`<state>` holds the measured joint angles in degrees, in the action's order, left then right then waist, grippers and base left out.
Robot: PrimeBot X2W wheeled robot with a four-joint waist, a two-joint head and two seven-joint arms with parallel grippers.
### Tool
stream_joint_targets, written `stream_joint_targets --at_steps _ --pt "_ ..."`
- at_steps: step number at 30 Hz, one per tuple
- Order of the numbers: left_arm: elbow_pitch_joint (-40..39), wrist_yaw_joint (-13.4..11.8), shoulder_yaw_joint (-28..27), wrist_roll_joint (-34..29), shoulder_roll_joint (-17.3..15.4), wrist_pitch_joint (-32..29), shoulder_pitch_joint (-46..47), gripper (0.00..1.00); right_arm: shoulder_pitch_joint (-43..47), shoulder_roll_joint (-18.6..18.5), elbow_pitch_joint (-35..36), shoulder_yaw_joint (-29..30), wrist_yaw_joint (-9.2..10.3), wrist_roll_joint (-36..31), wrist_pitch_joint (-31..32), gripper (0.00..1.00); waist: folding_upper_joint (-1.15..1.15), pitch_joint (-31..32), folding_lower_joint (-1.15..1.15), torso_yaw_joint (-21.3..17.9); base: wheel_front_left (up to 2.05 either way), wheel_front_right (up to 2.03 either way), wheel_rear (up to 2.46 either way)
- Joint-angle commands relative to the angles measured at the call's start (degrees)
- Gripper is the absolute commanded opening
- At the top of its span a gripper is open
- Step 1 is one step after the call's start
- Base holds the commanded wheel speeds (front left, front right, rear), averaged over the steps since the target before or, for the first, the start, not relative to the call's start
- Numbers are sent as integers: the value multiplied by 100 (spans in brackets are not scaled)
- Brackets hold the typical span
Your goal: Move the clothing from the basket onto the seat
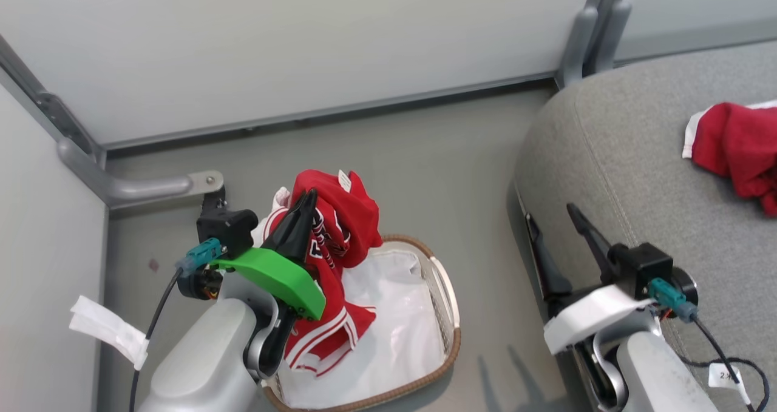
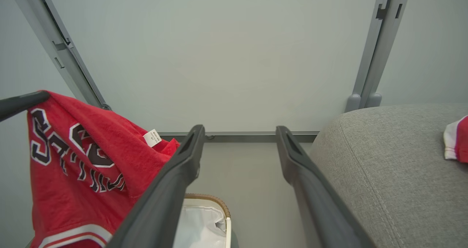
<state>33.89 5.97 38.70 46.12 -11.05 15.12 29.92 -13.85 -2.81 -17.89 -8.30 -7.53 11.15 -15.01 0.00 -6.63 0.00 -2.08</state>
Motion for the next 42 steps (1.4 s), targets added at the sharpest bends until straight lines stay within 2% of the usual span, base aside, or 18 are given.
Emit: stream_joint_targets --at_steps 1,6,13,16,20,27,33,42 --pt "-128 -24 -137 -151 54 3 -176 0 176 -23 -46 -22 8 36 -26 100 0 423 0 197 0 0 0" --pt "-602 -54 -584 -632 170 4 -348 0 433 -21 -110 -91 7 57 -26 100 0 648 0 278 0 0 0" --pt "-1060 -104 -917 -1055 340 4 -462 0 656 -22 -243 -319 7 71 -26 100 0 794 0 406 0 0 0" --pt "-1101 -90 -935 -1148 405 4 -462 0 686 -20 -310 -553 7 58 -26 100 0 810 0 503 0 0 0" --pt "-1126 -60 -926 -1207 496 4 -406 0 631 -23 -148 -1070 7 423 -24 100 0 783 0 652 0 0 0" --pt "-1058 -16 -777 -1267 612 4 -354 0 -5 -32 -302 -2390 7 770 -20 100 0 716 0 899 0 0 0" --pt "-963 28 -598 -1277 698 4 -217 0 -840 -26 -832 -3217 7 973 -20 100 0 638 0 1163 0 0 0" --pt "-846 88 -256 -1179 771 4 18 0 -1557 -21 -1572 -3629 7 1110 -20 100 0 481 0 1619 0 0 0"
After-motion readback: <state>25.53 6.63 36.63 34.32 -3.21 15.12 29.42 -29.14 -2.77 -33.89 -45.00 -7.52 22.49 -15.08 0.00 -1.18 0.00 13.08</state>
